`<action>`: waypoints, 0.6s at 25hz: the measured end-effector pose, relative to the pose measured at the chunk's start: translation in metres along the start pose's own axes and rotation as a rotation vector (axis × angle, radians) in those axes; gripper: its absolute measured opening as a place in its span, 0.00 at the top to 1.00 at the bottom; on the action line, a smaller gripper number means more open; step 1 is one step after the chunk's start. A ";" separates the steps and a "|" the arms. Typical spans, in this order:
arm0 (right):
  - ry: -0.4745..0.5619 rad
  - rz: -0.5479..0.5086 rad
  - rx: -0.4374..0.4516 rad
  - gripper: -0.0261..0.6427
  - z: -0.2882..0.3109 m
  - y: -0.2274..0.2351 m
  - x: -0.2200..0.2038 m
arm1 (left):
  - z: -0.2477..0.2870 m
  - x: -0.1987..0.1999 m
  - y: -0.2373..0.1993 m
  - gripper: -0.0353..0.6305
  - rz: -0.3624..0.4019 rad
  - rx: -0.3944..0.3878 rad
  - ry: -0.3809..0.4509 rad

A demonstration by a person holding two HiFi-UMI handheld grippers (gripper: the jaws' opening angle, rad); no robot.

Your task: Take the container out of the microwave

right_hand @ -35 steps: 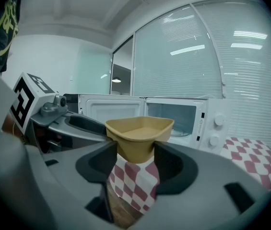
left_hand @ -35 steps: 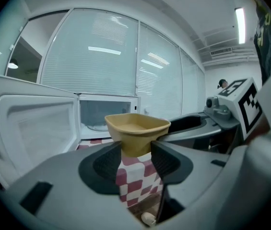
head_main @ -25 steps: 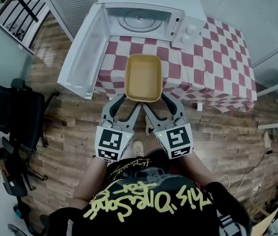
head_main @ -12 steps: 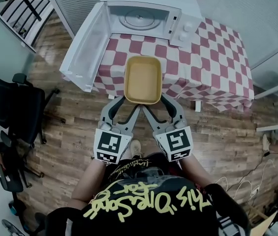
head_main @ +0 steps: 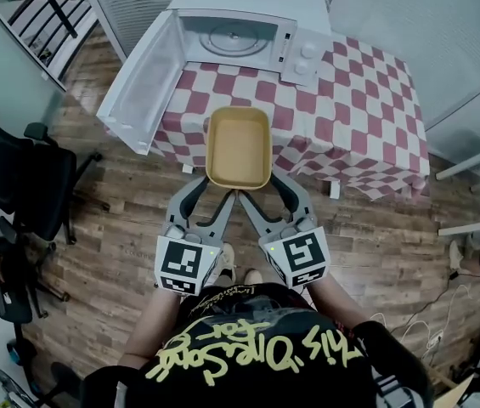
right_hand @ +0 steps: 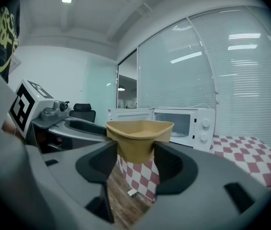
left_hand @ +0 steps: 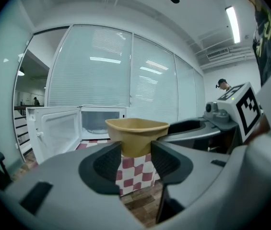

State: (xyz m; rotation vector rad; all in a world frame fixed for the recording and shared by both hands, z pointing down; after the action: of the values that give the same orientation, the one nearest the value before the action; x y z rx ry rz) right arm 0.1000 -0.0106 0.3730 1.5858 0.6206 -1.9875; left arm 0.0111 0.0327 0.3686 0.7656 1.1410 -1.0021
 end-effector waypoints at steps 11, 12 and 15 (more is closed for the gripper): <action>0.010 -0.014 0.023 0.60 -0.038 -0.001 -0.002 | -0.015 0.001 0.038 0.65 0.003 0.035 0.012; 0.010 -0.016 0.025 0.60 -0.041 -0.001 -0.003 | -0.016 0.001 0.041 0.65 0.003 0.038 0.012; 0.006 -0.015 0.026 0.60 -0.049 -0.002 -0.003 | -0.020 -0.001 0.049 0.65 0.002 0.048 0.013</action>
State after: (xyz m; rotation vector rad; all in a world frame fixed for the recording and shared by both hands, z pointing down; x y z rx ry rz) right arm 0.1356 0.0227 0.3660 1.6073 0.6131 -2.0108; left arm 0.0492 0.0699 0.3643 0.8119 1.1309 -1.0274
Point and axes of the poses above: the fingertips, and each gripper's own axes: z forward along the fingers, y to its right, x out of its top, the point moved 4 cm from there along -z, backward along the fingers, and after that the axes turned 11 degrees about -x, right-handed, at the moved point
